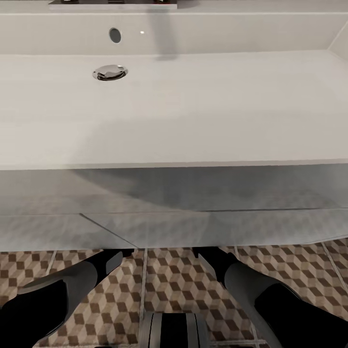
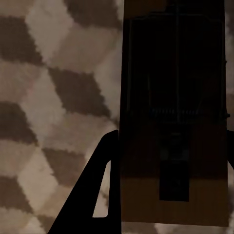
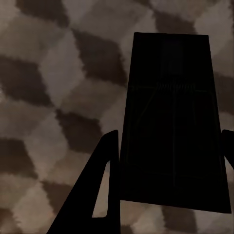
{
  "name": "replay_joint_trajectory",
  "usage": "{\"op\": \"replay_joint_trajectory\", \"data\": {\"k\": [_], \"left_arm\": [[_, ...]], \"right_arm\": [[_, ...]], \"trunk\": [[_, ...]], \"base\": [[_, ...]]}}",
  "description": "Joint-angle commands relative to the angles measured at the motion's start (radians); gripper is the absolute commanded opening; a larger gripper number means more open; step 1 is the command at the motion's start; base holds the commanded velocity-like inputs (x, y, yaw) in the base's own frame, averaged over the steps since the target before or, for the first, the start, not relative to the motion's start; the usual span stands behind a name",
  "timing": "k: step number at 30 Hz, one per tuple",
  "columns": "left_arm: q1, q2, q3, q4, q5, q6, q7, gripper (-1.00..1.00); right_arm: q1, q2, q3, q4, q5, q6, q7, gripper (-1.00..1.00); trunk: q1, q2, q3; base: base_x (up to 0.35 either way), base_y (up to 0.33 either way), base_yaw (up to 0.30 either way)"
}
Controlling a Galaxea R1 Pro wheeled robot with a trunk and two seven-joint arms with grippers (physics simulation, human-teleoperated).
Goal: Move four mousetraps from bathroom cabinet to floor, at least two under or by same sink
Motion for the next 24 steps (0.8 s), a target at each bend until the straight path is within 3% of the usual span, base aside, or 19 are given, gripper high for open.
{"op": "replay_joint_trajectory", "data": {"k": [1, 24], "left_arm": [[-0.002, 0.001, 0.002, -0.004, 0.005, 0.004, 0.008, -1.0], [-0.002, 0.001, 0.002, -0.004, 0.006, 0.004, 0.008, -1.0]], "right_arm": [[-0.022, 0.0, 0.014, -0.003, -0.004, 0.005, -0.006, -1.0], [-0.022, 0.0, 0.014, -0.004, -0.004, 0.005, -0.006, -1.0]], "trunk": [[0.0, 0.0, 0.0], [0.0, 0.0, 0.0]], "base": [[0.0, 0.0, 0.0], [0.0, 0.0, 0.0]]}}
